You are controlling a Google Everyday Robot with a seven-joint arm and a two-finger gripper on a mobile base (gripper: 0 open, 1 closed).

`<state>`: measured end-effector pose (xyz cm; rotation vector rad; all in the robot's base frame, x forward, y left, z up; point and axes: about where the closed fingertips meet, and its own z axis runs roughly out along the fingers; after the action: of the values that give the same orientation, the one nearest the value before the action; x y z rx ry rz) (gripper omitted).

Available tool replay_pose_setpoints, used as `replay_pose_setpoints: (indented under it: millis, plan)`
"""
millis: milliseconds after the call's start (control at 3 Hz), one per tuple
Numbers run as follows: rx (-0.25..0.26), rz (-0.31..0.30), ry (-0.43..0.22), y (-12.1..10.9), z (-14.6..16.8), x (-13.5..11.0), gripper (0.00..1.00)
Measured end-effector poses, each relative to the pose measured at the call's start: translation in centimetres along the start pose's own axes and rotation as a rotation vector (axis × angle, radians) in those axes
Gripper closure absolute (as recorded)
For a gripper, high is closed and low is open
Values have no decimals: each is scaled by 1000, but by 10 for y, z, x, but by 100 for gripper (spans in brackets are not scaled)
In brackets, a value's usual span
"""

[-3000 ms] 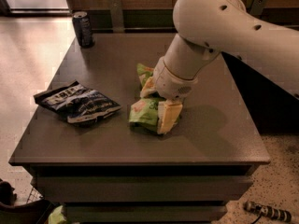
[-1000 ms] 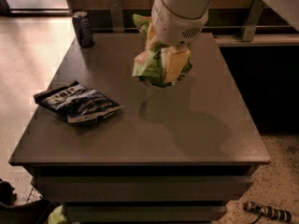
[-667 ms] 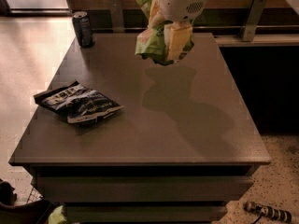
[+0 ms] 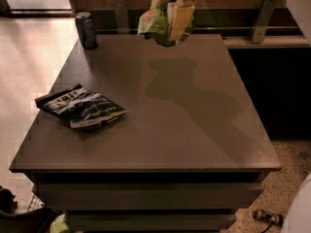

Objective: Move green rice chip bag near pepsi can

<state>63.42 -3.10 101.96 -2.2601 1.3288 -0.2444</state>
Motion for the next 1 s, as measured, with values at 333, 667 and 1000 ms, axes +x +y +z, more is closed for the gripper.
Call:
replay_pose_setpoints:
  millis: [333,667,1000]
  plan:
    - [0,0,0,0,0,0,100]
    - [40,4,-11,-22,22,12,100]
    - [122,61,-38,-57,75,30,100]
